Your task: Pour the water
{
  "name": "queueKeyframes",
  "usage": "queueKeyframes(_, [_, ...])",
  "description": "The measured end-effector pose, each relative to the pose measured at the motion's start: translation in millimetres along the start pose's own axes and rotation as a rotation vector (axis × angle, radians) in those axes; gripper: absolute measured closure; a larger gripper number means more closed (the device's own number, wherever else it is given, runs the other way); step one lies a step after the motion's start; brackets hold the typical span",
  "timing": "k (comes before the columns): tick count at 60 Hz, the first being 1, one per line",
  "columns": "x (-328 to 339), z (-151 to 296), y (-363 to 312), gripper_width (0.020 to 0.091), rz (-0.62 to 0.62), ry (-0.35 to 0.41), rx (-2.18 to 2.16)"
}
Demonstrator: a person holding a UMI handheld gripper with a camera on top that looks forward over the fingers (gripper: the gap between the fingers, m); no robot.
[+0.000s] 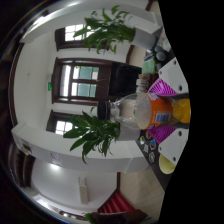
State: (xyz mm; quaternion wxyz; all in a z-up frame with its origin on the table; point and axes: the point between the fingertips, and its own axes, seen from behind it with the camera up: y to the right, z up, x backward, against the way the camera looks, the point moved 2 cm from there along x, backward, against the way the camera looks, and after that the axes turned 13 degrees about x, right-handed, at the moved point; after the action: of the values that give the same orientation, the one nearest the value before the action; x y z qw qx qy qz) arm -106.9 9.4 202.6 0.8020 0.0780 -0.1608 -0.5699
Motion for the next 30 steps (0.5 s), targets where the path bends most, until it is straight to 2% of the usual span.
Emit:
queueKeyframes(5, [5.1, -21.2, 8.9, 0.0762, 0.007, 0.003, -0.064])
queueKeyframes(21, [-17.1, -60.0, -30.7, 0.0762, 0.026, -0.001, -0.117])
queueKeyframes(22, [-18.4, -65.0, -32.4, 0.0727, 0.025, -0.009, -0.11])
queueKeyframes(24, [-19.9, -62.2, -32.4, 0.0759, 0.008, 0.031, -0.099])
queueKeyframes(30, [-16.6, -64.2, -32.3, 0.0762, -0.028, 0.038, -0.092])
